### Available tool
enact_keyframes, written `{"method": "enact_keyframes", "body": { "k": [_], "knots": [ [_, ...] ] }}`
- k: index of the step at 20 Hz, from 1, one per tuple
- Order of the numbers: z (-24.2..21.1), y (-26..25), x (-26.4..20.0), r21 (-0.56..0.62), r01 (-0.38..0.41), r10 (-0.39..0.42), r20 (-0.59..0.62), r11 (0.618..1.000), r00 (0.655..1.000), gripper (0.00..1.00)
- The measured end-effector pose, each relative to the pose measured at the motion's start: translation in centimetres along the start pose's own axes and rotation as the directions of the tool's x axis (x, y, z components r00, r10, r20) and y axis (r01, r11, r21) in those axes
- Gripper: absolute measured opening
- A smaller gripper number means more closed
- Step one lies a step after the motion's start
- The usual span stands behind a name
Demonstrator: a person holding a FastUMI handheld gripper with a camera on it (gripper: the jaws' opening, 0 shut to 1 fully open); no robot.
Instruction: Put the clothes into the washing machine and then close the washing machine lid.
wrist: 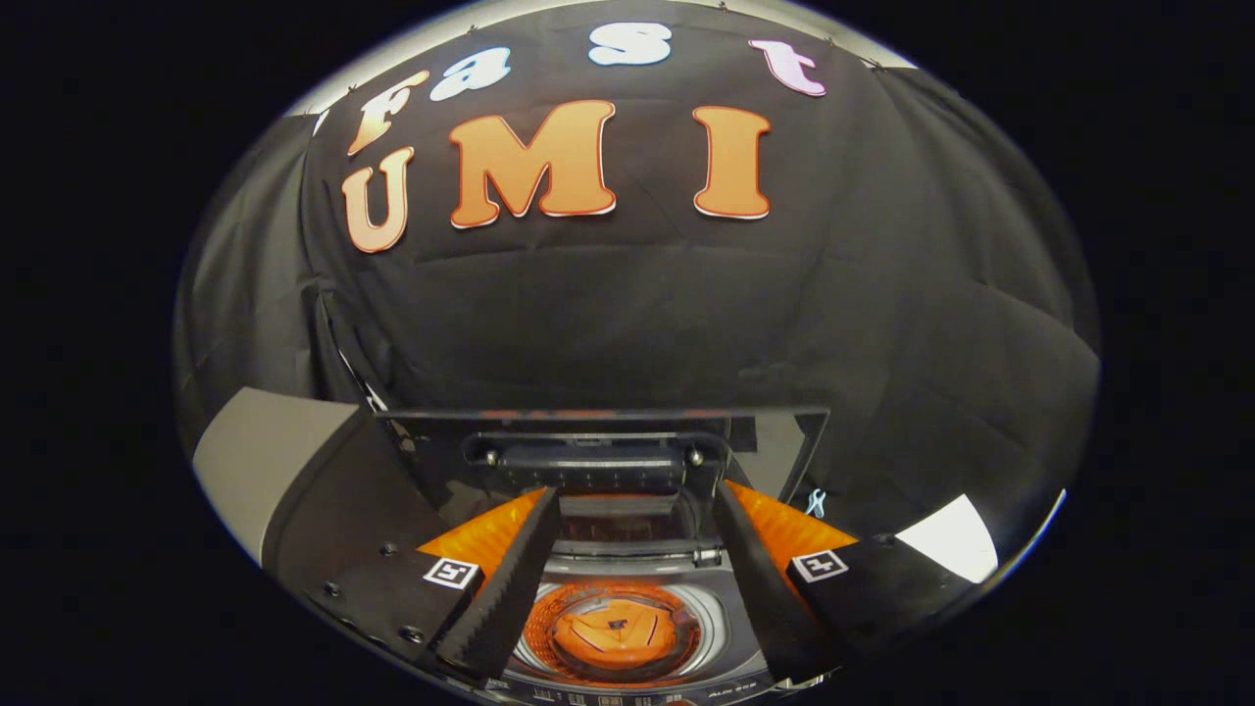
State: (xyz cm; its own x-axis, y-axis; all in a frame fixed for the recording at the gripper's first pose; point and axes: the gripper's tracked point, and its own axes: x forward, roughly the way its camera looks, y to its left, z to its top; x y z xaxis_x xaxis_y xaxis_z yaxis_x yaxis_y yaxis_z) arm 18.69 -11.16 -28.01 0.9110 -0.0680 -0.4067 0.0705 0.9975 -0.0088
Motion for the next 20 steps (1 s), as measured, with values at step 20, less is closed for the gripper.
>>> {"method": "enact_keyframes", "body": {
  "k": [20],
  "knots": [
    [5.8, 2.0, 8.7, -0.073, -0.017, 0.013, -0.047, 0.997, 0.999, 0.98]
  ]
}}
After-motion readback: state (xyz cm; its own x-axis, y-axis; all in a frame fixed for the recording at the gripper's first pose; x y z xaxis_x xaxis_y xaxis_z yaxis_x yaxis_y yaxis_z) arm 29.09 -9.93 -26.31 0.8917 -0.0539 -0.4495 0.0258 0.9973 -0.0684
